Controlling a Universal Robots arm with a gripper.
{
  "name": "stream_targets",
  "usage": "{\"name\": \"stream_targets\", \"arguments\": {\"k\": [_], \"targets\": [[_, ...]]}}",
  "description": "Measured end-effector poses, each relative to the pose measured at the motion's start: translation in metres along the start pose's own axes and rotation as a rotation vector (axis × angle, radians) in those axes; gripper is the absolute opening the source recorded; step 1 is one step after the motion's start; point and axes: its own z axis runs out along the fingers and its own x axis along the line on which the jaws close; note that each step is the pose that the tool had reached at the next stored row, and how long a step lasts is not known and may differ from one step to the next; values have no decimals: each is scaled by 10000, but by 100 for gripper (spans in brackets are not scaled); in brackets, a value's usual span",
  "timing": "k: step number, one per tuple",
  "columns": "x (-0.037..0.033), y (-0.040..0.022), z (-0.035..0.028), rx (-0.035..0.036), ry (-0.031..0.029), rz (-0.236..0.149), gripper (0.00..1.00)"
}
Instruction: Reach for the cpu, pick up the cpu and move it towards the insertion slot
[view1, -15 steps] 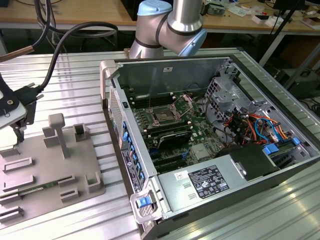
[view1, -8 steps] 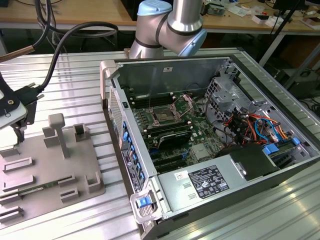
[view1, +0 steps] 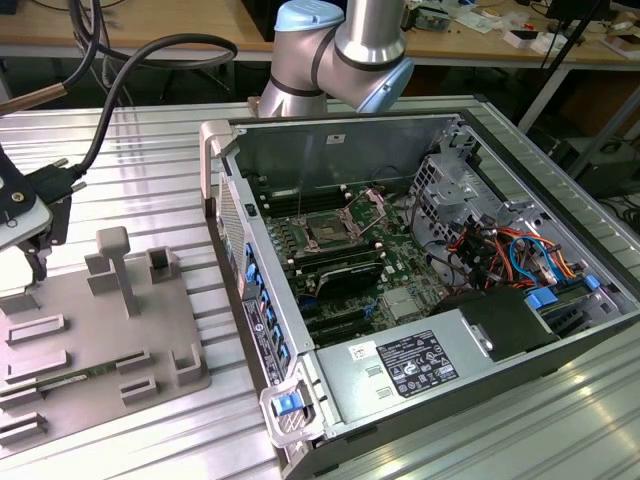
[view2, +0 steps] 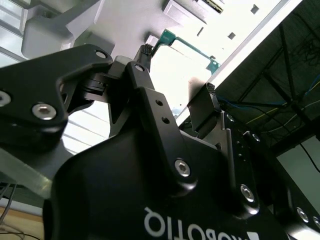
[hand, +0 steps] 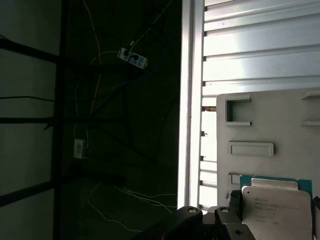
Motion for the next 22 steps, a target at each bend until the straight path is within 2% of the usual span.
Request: {"name": "stream_targets", "arguments": {"k": [5, 18, 22], "targets": [[-1, 0, -5, 2, 5, 0, 55], [-88, -8, -6, 1, 3, 0, 55], [-92, -8, -6, 1, 3, 0, 55]]}}
